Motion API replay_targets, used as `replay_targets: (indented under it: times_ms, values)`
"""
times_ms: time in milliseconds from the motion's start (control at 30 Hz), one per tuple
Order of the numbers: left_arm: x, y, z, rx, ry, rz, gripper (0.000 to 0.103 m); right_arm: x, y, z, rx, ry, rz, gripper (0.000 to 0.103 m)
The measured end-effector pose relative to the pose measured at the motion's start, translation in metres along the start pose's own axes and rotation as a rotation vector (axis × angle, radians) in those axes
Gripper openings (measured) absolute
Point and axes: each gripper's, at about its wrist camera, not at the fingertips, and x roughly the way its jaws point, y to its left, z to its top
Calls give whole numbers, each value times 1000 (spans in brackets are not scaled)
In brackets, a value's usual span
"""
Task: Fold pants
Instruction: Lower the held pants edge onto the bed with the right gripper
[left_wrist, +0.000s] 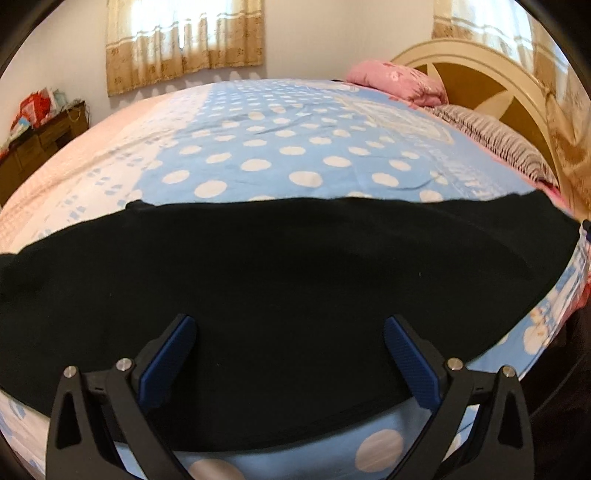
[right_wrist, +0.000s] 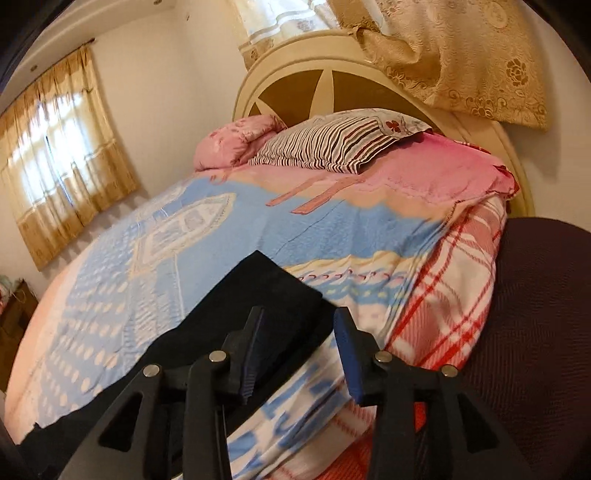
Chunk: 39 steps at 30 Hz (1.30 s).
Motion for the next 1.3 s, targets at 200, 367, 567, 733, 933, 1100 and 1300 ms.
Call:
replay_targets:
  times_ms: [200, 367, 567, 733, 933, 1100, 1300]
  values:
    - [-1, 3, 0, -34, 4, -6, 103, 27, 0, 10, -66, 42, -40, 36]
    - [-1, 3, -1, -30, 7, -1, 103, 29, -6, 9, -75, 62, -16, 11]
    - [-2, 4, 0, -31, 4, -8, 103, 29, -15, 6, -51, 62, -14, 12]
    - [-4, 2, -1, -17, 3, -6, 103, 11, -20, 13, -52, 35, 10, 25]
    - [-18, 14, 7, -71, -54, -12, 103, 13, -18, 12, -126, 18, -4, 66]
    - [-21, 21, 10, -98, -72, -2, 103, 27, -7, 2, -228, 57, -100, 44]
    - [-20, 34, 8, -139, -66, 18, 103, 25, 2, -1, -297, 69, -98, 20]
